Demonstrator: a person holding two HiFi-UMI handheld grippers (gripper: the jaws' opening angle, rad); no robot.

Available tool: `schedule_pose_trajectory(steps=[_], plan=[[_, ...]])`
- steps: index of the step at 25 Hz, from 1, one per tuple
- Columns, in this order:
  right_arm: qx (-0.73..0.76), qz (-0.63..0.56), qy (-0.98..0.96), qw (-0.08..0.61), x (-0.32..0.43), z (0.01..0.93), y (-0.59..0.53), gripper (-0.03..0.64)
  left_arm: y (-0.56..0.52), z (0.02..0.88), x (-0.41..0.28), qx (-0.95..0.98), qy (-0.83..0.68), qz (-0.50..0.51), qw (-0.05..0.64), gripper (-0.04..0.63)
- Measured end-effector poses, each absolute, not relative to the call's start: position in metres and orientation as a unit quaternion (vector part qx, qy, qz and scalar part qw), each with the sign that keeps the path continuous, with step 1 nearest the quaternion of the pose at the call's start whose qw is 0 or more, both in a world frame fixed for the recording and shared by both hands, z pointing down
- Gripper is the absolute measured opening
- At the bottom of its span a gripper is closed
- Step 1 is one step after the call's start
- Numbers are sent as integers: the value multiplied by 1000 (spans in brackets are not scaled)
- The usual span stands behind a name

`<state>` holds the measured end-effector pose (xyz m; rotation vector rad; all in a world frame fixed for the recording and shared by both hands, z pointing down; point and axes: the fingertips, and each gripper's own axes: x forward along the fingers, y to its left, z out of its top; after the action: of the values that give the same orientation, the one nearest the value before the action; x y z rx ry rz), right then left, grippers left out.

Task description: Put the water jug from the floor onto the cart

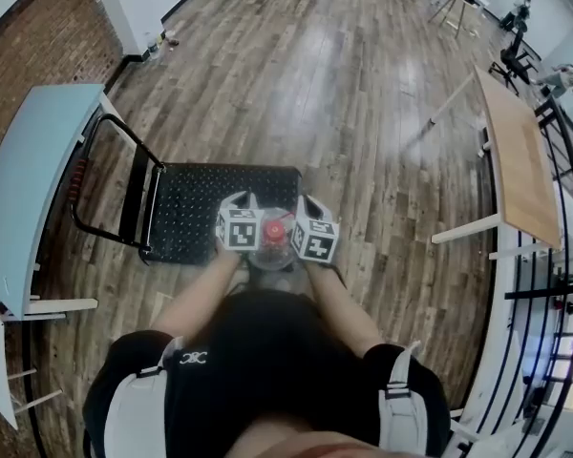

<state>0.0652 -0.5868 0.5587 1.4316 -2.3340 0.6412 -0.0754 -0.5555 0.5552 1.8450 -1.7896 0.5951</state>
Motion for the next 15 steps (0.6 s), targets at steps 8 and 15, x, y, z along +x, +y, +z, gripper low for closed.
schedule_pose_trajectory(steps=[8,15], plan=[[507,234,-818,137,75,524,-596,12,-560,528,-63,694,-654,214,209,2],[510,224,-819,137,86,522,-592,12,-556,530,-57,696,-655,214,200,2]])
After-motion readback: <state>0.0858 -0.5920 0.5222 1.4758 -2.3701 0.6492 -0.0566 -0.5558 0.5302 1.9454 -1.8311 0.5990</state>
